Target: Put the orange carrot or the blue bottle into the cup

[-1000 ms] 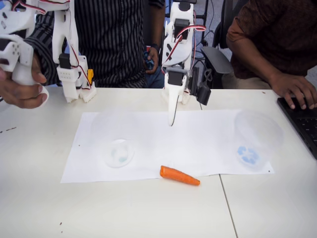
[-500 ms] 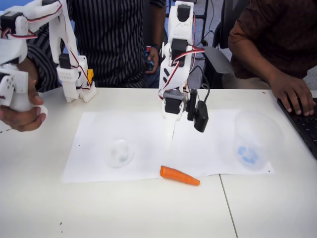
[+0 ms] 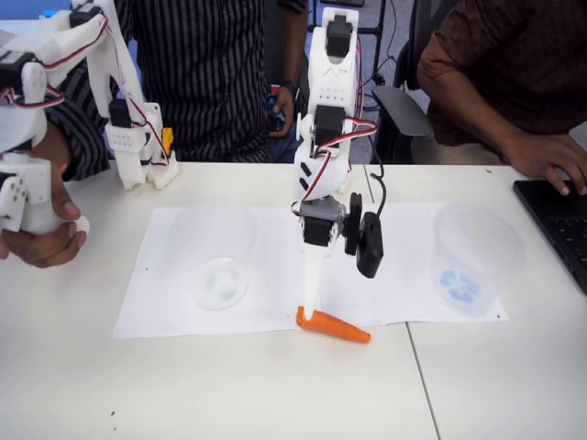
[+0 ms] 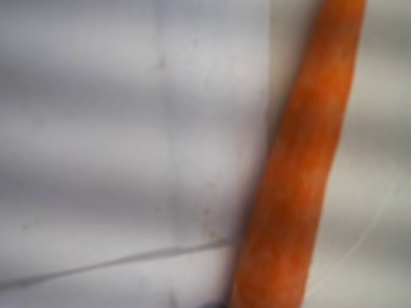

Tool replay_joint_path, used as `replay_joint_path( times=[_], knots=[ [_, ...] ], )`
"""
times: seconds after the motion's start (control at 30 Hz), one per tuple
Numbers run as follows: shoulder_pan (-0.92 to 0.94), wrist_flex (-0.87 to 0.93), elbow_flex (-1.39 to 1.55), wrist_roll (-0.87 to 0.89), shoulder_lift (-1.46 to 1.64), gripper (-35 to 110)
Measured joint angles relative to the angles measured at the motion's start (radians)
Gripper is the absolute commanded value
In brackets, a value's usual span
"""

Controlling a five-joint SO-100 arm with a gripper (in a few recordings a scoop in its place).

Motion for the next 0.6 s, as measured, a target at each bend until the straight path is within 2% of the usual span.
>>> replay_joint_path(
  times=[0.6],
  knots=[
    [0.000,0.000,-0.029,0.012,-0.087,42]
  ],
)
